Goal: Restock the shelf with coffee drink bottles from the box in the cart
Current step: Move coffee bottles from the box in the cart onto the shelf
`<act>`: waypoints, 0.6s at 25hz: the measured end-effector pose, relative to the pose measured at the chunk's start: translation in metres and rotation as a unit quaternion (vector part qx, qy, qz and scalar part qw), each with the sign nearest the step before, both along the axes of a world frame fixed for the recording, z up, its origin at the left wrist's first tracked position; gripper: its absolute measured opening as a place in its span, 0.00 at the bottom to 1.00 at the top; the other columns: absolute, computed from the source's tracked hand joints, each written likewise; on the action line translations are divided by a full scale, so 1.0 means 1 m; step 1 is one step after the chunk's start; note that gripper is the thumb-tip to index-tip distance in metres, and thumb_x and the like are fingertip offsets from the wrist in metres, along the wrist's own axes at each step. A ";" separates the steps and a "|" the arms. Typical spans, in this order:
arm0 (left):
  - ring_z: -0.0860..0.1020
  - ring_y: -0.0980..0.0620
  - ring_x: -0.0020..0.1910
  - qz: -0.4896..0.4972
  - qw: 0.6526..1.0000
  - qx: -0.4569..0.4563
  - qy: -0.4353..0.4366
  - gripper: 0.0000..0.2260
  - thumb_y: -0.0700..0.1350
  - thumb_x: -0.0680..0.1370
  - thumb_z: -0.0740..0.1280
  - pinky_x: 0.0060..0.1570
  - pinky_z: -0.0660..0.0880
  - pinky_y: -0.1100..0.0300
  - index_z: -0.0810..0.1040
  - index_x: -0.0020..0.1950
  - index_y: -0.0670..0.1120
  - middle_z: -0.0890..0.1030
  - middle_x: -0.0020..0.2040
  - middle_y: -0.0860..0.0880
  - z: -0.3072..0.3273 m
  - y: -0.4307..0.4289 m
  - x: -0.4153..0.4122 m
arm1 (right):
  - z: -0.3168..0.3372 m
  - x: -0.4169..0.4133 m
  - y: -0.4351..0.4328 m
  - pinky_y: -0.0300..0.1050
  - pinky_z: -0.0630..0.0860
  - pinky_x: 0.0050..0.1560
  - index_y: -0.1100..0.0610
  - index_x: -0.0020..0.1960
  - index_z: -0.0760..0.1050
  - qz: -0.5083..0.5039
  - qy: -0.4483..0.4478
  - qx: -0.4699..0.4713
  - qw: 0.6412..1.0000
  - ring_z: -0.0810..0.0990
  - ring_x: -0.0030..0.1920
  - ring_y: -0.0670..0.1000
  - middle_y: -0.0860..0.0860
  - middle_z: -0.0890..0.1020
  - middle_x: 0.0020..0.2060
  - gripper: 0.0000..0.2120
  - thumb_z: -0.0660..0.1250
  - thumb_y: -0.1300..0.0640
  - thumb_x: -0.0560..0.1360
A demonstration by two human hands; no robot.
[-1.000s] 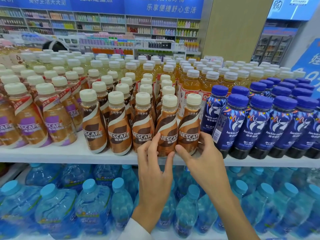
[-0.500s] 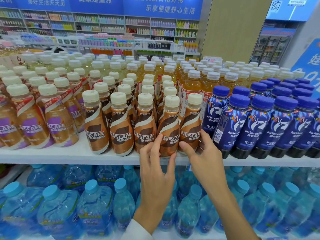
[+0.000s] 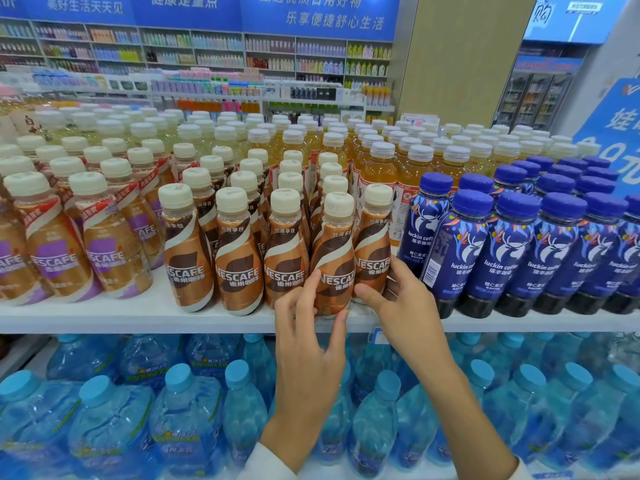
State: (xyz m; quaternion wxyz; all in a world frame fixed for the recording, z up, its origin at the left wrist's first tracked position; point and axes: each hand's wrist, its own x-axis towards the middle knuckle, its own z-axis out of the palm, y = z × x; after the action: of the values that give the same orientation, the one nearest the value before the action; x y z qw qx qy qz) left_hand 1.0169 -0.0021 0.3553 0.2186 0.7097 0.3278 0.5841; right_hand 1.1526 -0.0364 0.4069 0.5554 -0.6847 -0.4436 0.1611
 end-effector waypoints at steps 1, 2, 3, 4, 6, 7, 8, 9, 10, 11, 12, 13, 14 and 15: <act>0.74 0.52 0.57 0.000 1.000 0.001 0.000 0.32 0.41 0.77 0.74 0.60 0.69 0.73 0.64 0.76 0.56 0.68 0.62 0.54 0.001 0.000 0.000 | 0.000 0.002 -0.001 0.41 0.77 0.62 0.43 0.66 0.74 0.010 -0.001 -0.009 1.000 0.81 0.56 0.36 0.36 0.84 0.54 0.23 0.74 0.61 0.76; 0.74 0.53 0.57 0.001 1.000 0.002 0.000 0.32 0.41 0.77 0.74 0.60 0.69 0.74 0.64 0.76 0.56 0.68 0.61 0.54 0.001 0.000 0.000 | 0.000 0.003 -0.002 0.40 0.76 0.62 0.43 0.67 0.74 0.014 -0.001 -0.015 1.000 0.81 0.57 0.35 0.35 0.83 0.54 0.24 0.73 0.62 0.76; 0.74 0.53 0.56 0.001 1.000 0.002 -0.001 0.33 0.41 0.76 0.74 0.59 0.68 0.74 0.64 0.76 0.56 0.68 0.61 0.54 0.001 0.000 0.000 | -0.001 0.003 -0.002 0.38 0.76 0.61 0.44 0.67 0.74 0.011 0.003 -0.013 1.000 0.81 0.56 0.35 0.35 0.83 0.53 0.25 0.73 0.63 0.76; 0.73 0.54 0.56 0.002 1.000 0.001 -0.003 0.33 0.41 0.76 0.74 0.59 0.68 0.75 0.64 0.76 0.56 0.68 0.61 0.54 0.002 0.000 0.001 | -0.001 0.003 -0.002 0.35 0.76 0.59 0.45 0.66 0.75 -0.002 0.007 -0.006 1.000 0.81 0.55 0.35 0.36 0.84 0.53 0.24 0.74 0.63 0.75; 0.73 0.54 0.55 0.005 1.000 0.001 -0.006 0.33 0.40 0.76 0.74 0.58 0.68 0.75 0.64 0.76 0.56 0.68 0.60 0.53 0.001 -0.001 0.001 | -0.004 0.001 -0.002 0.33 0.77 0.57 0.48 0.67 0.75 -0.028 0.007 0.012 1.000 0.82 0.54 0.36 0.39 0.84 0.54 0.25 0.76 0.62 0.73; 0.73 0.54 0.55 0.006 1.000 0.001 -0.005 0.33 0.40 0.76 0.74 0.58 0.68 0.75 0.64 0.76 0.56 0.68 0.61 0.53 0.001 -0.001 0.001 | -0.006 -0.001 -0.001 0.35 0.77 0.57 0.48 0.67 0.75 -0.031 0.002 0.015 0.999 0.82 0.55 0.37 0.40 0.84 0.55 0.26 0.77 0.61 0.73; 0.73 0.53 0.55 0.007 1.000 0.000 -0.002 0.33 0.41 0.76 0.74 0.58 0.68 0.75 0.64 0.77 0.56 0.68 0.61 0.53 0.001 0.000 0.001 | -0.007 -0.002 -0.001 0.36 0.77 0.58 0.47 0.67 0.75 -0.030 -0.001 0.017 0.999 0.82 0.56 0.37 0.40 0.84 0.55 0.25 0.77 0.61 0.73; 0.73 0.53 0.55 0.005 1.000 -0.003 -0.001 0.33 0.41 0.76 0.74 0.58 0.68 0.76 0.63 0.76 0.57 0.68 0.61 0.52 0.002 0.000 0.000 | -0.007 -0.002 -0.001 0.37 0.77 0.58 0.46 0.66 0.75 -0.029 -0.002 0.018 0.999 0.82 0.56 0.38 0.39 0.84 0.55 0.24 0.76 0.61 0.73; 0.73 0.53 0.56 0.003 1.000 -0.004 0.000 0.33 0.41 0.77 0.74 0.58 0.68 0.76 0.63 0.76 0.57 0.68 0.61 0.52 0.002 -0.001 0.000 | -0.007 -0.001 -0.001 0.37 0.77 0.58 0.45 0.64 0.75 -0.028 -0.002 0.018 0.999 0.82 0.56 0.38 0.39 0.84 0.54 0.24 0.76 0.61 0.73; 0.73 0.53 0.56 0.002 1.000 -0.006 0.001 0.33 0.41 0.77 0.74 0.58 0.68 0.76 0.63 0.76 0.57 0.68 0.61 0.52 0.002 -0.001 0.000 | -0.006 -0.001 -0.001 0.36 0.77 0.57 0.43 0.63 0.75 -0.026 -0.001 0.017 1.000 0.82 0.55 0.37 0.38 0.84 0.53 0.23 0.76 0.62 0.73; 0.73 0.54 0.56 0.002 1.000 -0.008 0.002 0.32 0.42 0.77 0.74 0.58 0.68 0.76 0.63 0.76 0.57 0.68 0.62 0.53 0.002 -0.001 0.000 | -0.005 0.000 -0.002 0.34 0.77 0.56 0.42 0.62 0.75 -0.023 -0.002 0.016 1.000 0.82 0.55 0.37 0.38 0.84 0.52 0.24 0.76 0.63 0.73; 0.73 0.54 0.57 0.002 1.000 -0.010 0.003 0.32 0.42 0.77 0.74 0.59 0.68 0.75 0.63 0.76 0.57 0.68 0.62 0.53 0.002 -0.002 0.000 | -0.004 0.000 -0.003 0.32 0.76 0.55 0.41 0.61 0.75 -0.018 -0.004 0.014 1.000 0.82 0.54 0.36 0.37 0.84 0.52 0.24 0.75 0.63 0.74; 0.73 0.54 0.57 0.002 1.000 -0.011 0.004 0.32 0.42 0.77 0.73 0.59 0.68 0.76 0.63 0.76 0.58 0.68 0.62 0.53 0.002 -0.002 0.000 | -0.003 0.000 -0.003 0.31 0.76 0.53 0.40 0.60 0.75 -0.016 -0.010 0.013 1.000 0.82 0.53 0.36 0.37 0.84 0.51 0.24 0.75 0.64 0.74; 0.73 0.54 0.57 0.002 1.000 -0.012 0.005 0.33 0.42 0.77 0.73 0.59 0.68 0.76 0.63 0.76 0.58 0.68 0.62 0.54 0.002 -0.002 0.000 | -0.002 -0.001 -0.003 0.31 0.76 0.53 0.39 0.60 0.74 -0.017 -0.015 0.011 1.000 0.82 0.53 0.36 0.37 0.84 0.50 0.24 0.75 0.64 0.74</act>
State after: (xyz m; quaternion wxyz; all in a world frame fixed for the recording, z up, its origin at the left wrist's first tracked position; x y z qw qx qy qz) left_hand 1.0166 -0.0040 0.3578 0.2245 0.7089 0.3378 0.5770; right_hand 1.1520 -0.0398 0.4050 0.5589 -0.6880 -0.4424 0.1365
